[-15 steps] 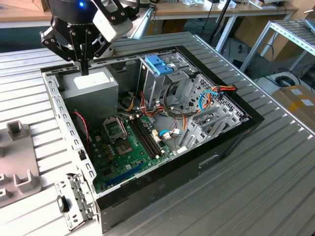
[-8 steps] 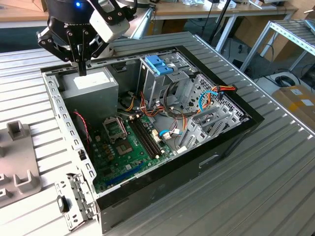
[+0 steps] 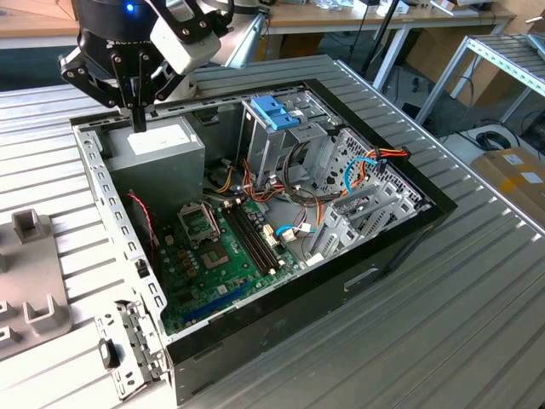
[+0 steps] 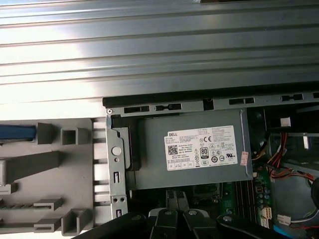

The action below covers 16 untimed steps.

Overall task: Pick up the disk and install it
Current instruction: 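Reach for the disk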

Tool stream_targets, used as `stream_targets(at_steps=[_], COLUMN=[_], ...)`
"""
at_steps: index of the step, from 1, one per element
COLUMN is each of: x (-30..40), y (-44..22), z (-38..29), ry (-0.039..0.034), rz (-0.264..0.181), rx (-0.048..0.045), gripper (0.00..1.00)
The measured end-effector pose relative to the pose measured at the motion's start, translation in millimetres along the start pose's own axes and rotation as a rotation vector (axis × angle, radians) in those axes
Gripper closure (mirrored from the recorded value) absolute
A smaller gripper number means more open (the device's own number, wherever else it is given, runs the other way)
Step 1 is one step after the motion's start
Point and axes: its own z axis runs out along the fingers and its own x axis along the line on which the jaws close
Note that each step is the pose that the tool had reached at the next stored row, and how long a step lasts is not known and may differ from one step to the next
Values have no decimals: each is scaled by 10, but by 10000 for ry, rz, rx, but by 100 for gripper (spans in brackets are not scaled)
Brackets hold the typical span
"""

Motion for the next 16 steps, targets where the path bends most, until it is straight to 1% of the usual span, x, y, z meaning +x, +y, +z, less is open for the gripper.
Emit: stream_targets(at_steps=[11, 16], x=[66, 110], y=[-5, -8], z=[-2, -3], ry=[0, 0], rz=[0, 0], rx=[-1, 0], gripper=[90, 90])
